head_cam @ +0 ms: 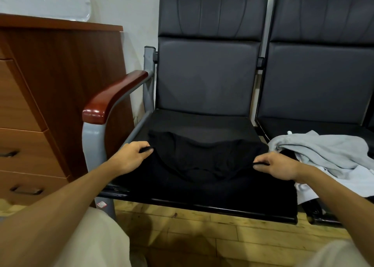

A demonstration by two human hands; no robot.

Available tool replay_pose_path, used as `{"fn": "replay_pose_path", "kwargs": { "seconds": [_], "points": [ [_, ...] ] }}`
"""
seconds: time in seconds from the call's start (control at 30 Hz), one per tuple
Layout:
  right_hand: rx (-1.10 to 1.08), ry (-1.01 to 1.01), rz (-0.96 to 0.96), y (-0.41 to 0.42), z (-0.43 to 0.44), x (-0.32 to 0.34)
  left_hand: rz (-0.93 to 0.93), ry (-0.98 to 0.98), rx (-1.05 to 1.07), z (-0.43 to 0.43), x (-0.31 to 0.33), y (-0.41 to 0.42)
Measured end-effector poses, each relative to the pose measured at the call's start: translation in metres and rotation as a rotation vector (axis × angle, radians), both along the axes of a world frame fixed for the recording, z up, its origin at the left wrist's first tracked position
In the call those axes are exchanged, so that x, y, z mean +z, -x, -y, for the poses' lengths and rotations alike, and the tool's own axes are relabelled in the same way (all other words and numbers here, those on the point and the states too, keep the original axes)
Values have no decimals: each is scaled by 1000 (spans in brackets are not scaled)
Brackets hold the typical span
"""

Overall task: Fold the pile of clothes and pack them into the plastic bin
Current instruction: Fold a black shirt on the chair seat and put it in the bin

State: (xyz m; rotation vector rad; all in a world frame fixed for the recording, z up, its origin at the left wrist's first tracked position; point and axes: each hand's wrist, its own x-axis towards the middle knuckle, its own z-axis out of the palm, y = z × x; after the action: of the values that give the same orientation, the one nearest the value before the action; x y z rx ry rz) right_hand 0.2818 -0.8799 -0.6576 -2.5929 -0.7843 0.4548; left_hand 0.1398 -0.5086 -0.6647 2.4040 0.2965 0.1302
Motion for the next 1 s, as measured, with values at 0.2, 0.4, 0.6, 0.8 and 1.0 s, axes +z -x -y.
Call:
{"fn": "replay_pose_path", "kwargs": {
  "seconds": [0.2, 0.4, 0.6, 0.8, 1.0],
  "points": [
    [-63, 135, -237, 2, 1, 3, 18, 37, 8, 1, 0, 1],
    [-111, 4, -263, 0, -10, 15, 78, 155, 181, 0, 0, -13],
    [-303, -179, -284, -37, -31, 35, 129, 260, 356, -12, 17, -58],
    [-385, -147, -242, -90, -50, 38, 26, 154, 412, -25, 19, -118],
    [-349, 100, -80, -134, -52, -4, -179, -67, 375, -45, -16, -160]
  ]
}}
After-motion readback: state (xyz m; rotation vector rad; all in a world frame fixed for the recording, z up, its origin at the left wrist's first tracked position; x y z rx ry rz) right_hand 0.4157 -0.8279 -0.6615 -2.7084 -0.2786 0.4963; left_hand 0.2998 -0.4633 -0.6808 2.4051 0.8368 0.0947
